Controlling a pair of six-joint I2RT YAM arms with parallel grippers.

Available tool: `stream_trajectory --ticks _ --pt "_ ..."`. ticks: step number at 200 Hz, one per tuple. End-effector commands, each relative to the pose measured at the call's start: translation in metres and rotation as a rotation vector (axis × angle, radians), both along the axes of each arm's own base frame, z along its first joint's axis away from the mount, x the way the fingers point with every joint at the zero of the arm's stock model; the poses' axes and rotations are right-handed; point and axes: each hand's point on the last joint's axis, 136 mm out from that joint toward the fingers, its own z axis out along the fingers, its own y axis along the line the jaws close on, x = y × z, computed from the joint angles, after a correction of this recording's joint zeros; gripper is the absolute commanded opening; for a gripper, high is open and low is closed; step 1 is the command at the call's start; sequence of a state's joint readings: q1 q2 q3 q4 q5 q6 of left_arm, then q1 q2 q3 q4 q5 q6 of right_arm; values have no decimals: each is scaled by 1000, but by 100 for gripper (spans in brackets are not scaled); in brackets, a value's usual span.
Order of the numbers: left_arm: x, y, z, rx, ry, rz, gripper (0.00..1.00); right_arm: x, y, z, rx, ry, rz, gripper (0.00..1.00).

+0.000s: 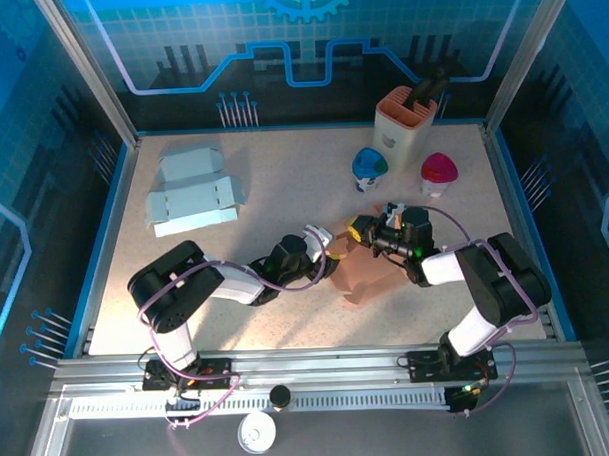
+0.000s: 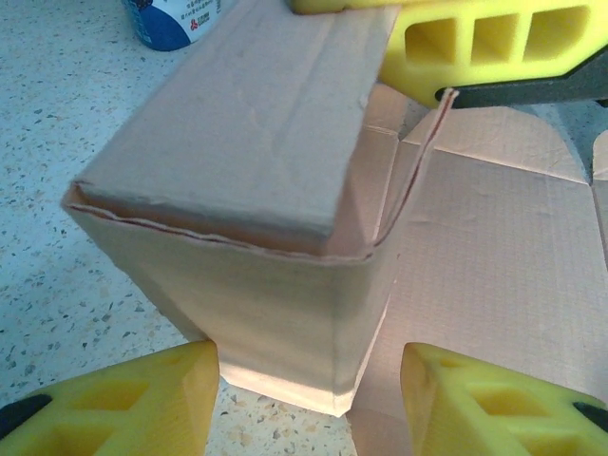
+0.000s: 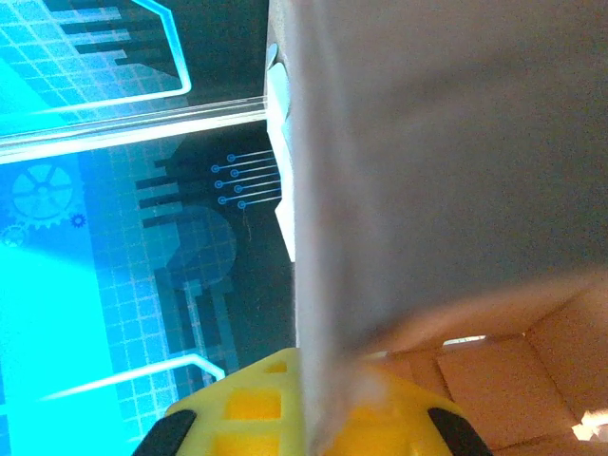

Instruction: Fold the paper box

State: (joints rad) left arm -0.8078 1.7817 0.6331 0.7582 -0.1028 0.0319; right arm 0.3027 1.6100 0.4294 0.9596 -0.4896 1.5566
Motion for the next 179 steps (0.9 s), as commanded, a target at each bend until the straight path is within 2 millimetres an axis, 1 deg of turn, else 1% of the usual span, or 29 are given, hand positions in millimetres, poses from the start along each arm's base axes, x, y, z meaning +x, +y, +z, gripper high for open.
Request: stream_trajectory --ticks 1,5,15,49,77,101,141,179 --pt "10 -15 30 -83 -79 -3 58 -16 1 -30 -30 114 12 0" --pt "10 -16 30 -87 -80 -4 61 -16 0 -30 -31 114 11 0" --pt "9 -17 32 -96 -83 -10 62 -16 0 -30 -34 113 11 0" --pt "9 -19 32 -111 -84 -9 62 -15 1 -28 -32 111 13 0" --pt "14 -21 35 -122 -86 2 59 -16 1 -28 -31 112 15 0" --pt "16 -24 38 -147 -86 10 60 -17 0 -29 -30 112 12 0" --pt "18 -23 40 -182 -91 57 62 -16 0 -28 -16 108 2 0" --pt "21 -24 40 -172 -127 110 60 -18 2 -30 2 111 -7 0"
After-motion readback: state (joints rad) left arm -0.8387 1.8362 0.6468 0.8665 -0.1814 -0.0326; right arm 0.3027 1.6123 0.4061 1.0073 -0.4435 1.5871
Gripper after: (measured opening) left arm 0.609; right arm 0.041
